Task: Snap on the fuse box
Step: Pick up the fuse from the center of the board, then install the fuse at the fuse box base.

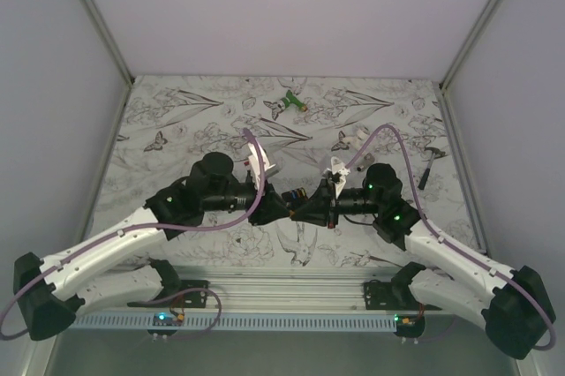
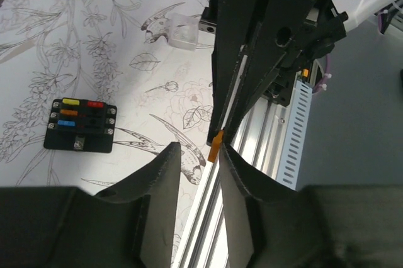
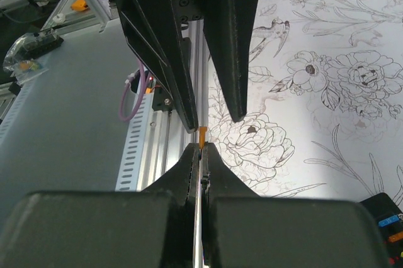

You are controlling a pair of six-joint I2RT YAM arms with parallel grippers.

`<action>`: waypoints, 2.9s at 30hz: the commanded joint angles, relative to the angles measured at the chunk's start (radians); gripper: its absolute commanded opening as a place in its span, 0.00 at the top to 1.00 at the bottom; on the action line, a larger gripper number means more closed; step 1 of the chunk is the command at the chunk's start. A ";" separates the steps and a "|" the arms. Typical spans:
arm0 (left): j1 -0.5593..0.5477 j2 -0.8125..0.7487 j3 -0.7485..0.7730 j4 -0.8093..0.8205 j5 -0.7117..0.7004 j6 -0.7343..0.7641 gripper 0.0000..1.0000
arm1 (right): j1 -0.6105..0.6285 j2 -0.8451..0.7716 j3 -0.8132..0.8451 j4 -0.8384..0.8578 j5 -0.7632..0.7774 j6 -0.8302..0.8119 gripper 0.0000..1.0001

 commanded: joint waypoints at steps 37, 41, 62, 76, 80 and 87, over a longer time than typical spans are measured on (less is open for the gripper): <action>0.012 0.068 -0.039 -0.031 -0.304 -0.116 1.00 | -0.120 0.084 0.072 -0.285 0.301 -0.087 0.73; 0.022 0.108 -0.029 -0.081 -0.401 -0.210 1.00 | -0.128 0.157 0.087 -0.312 0.473 -0.075 0.74; 0.101 0.482 0.194 -0.238 -0.407 -0.368 1.00 | -0.116 0.515 0.142 -0.278 0.780 0.001 0.81; 0.108 0.555 0.245 -0.307 -0.410 -0.389 1.00 | -0.035 0.591 0.151 -0.195 0.687 0.034 0.82; 0.108 0.558 0.246 -0.325 -0.420 -0.394 1.00 | -0.001 0.639 0.175 -0.189 0.685 0.045 0.82; 0.108 0.574 0.258 -0.348 -0.426 -0.382 1.00 | 0.018 0.615 0.178 -0.198 0.733 0.044 0.82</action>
